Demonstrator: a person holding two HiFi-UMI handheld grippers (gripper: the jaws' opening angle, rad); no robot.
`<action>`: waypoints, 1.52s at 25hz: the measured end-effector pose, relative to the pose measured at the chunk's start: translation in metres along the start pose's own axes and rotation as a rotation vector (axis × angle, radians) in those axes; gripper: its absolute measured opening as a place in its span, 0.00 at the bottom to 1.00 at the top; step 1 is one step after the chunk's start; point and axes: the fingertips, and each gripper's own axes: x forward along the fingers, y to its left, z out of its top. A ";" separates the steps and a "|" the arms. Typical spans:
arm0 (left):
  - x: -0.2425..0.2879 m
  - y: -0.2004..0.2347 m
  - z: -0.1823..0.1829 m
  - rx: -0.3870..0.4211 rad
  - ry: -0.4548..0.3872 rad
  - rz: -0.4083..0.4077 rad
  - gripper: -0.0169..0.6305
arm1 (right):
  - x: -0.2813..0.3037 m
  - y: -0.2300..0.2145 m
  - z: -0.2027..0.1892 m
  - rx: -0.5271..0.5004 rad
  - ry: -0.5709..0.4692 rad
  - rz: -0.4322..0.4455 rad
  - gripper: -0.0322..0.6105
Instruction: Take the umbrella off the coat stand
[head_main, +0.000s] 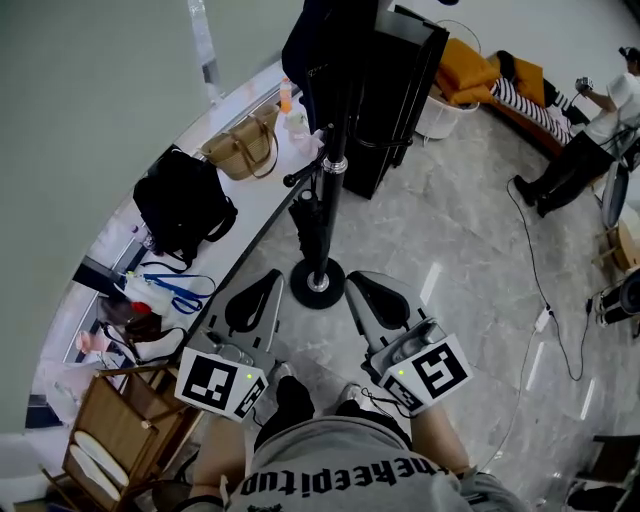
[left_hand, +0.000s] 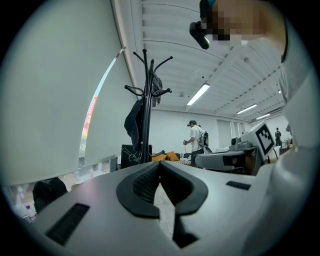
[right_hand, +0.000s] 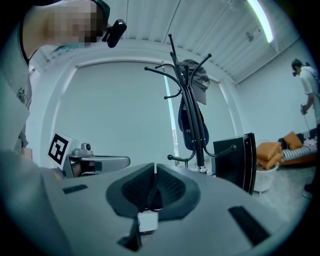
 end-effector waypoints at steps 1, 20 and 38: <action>0.001 0.003 0.000 -0.001 0.000 -0.009 0.05 | 0.002 0.000 0.000 0.001 0.001 -0.010 0.07; 0.018 0.053 -0.006 0.011 0.016 -0.192 0.05 | 0.047 0.007 -0.010 0.016 -0.014 -0.191 0.07; 0.017 0.070 -0.006 -0.006 0.003 -0.268 0.05 | 0.061 0.017 0.003 -0.011 -0.059 -0.247 0.07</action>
